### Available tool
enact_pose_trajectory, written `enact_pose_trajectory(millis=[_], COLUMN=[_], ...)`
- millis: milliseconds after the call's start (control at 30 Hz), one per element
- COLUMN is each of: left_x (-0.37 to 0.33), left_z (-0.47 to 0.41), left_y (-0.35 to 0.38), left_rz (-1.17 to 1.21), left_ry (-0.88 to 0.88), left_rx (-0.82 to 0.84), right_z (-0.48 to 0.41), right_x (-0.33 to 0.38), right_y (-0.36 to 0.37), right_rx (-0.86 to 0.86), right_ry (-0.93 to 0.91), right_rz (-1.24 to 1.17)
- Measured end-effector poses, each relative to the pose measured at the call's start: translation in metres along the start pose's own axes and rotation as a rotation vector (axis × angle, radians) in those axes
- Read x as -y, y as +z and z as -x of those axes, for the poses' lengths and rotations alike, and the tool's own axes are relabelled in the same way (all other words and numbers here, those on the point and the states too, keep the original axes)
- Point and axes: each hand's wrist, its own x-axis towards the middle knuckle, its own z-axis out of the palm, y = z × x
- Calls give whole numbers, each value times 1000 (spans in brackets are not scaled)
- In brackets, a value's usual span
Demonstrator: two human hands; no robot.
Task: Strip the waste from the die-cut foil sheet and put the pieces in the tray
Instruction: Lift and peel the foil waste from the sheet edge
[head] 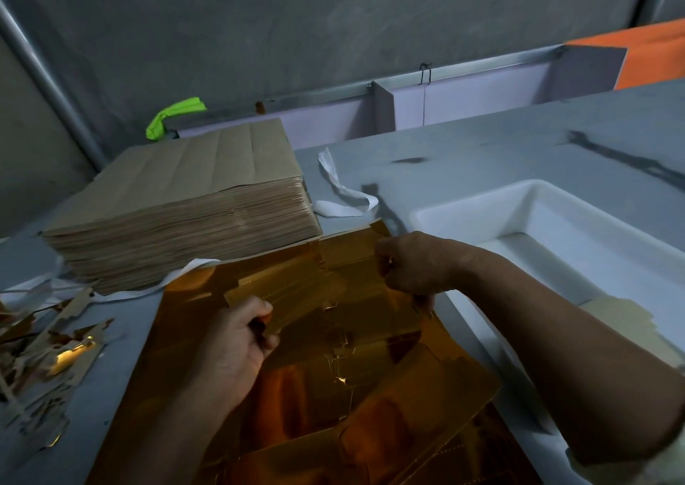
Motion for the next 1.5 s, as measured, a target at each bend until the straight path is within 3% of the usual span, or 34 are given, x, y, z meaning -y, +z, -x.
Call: enact_pose_trajectory(millis=[333, 667, 733, 800, 867, 967, 1067, 1200, 1333, 1500], left_x=[-17, -17, -17, -17, -15, -5, 17, 40, 52, 67], left_z=[-43, -62, -60, -59, -51, -29, 6, 40, 48, 49], left_y=[-21, -32, -31, -33, -29, -4, 32, 66, 77, 76], left_rz=[-161, -600, -742, -1063, -1277, -1187, -870, -776, -693, -535], left_ry=[2, -16, 9, 58, 192, 357, 255, 229, 207, 202], left_rx=[-192, -308, -348, -435, -477, -242, 228, 531, 632, 599], right_z=[-6, -3, -4, -5, -5, -6, -5, -6, -5, -6], right_x=[-4, -3, -3, -3, -4, -4, -3, -2, -2, -2], right_y=[3, 2, 2, 2, 3, 3, 3, 3, 3, 3], right_rx=[-30, -10, 0, 8, 15, 0, -37, -61, -64, -72], right_ry=[-48, -41, -41, -34, -30, -36, -33, -29, -35, -36], right_rz=[92, 50, 55, 63, 53, 86, 95, 82, 17, -9])
